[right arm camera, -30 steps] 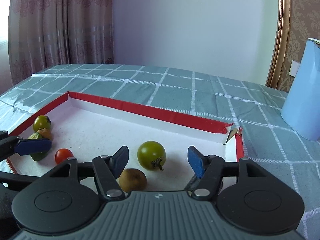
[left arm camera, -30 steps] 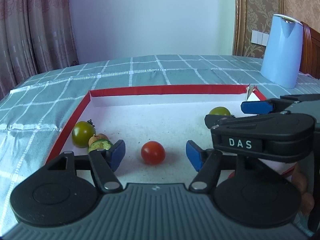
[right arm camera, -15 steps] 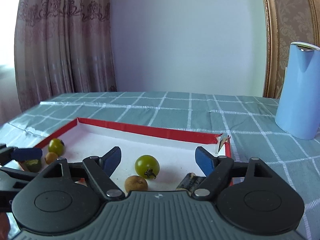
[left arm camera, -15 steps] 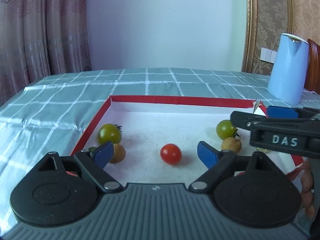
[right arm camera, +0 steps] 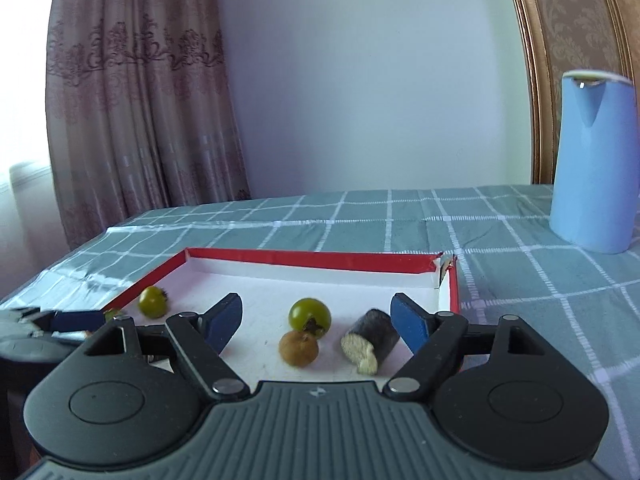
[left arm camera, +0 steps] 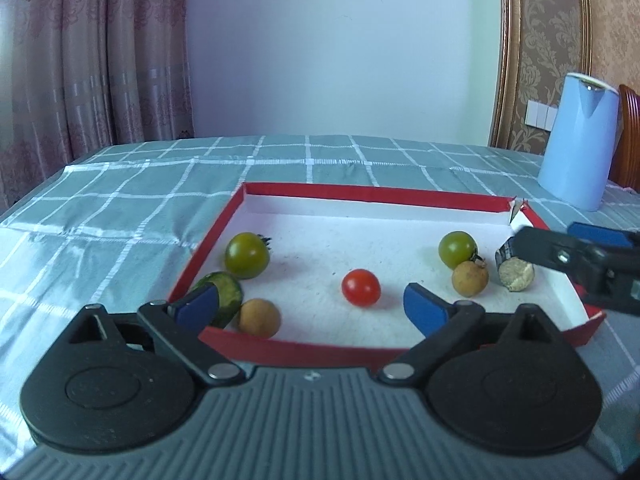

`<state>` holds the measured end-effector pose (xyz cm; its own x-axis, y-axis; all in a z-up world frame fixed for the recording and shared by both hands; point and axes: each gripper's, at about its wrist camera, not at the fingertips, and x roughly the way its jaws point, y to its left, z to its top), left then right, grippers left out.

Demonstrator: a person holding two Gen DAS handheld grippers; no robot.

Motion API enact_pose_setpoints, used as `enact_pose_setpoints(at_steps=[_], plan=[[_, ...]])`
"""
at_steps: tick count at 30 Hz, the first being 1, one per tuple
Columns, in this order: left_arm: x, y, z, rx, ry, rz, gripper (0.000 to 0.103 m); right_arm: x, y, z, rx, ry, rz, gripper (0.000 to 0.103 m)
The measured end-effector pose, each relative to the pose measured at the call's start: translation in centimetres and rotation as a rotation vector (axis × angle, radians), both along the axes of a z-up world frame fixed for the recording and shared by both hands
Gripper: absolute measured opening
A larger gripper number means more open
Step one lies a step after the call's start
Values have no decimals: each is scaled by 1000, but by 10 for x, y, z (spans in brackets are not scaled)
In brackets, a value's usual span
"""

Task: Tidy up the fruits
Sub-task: 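Withdraw both tools from the tray toward the orange and dark cylinder, then grasp the orange with the right gripper while the left gripper grasps the dark cylinder piece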

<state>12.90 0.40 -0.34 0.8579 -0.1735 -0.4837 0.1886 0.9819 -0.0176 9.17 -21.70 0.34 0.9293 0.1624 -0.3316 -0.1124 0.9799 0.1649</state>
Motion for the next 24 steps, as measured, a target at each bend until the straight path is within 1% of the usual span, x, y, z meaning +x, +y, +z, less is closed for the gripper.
enact_pose_setpoints(at_steps=[2,4,6,10,15,20,22,24], plan=[[-6,8,-1,-13,10,6,102,-10,0,-2,9,-1,15,83],[-9,17,-1,-44,26,10,102,-15,-1,-8,20,24,15,87],[-11,22,-1,-66,38,18,102,-21,-3,-10,41,40,31,87],[-15,28,-2,-74,52,26,102,-37,-5,-12,46,26,35,87],[-25,24,-5,-35,53,-3,102,-59,-1,-17,50,49,116,87],[-30,18,-9,6,56,-36,103,-87,21,-19,-12,43,225,87],[-30,16,-10,17,57,-37,103,-91,32,-22,-55,61,261,87],[-29,15,-11,21,65,-36,103,-91,39,-21,-78,67,274,87]])
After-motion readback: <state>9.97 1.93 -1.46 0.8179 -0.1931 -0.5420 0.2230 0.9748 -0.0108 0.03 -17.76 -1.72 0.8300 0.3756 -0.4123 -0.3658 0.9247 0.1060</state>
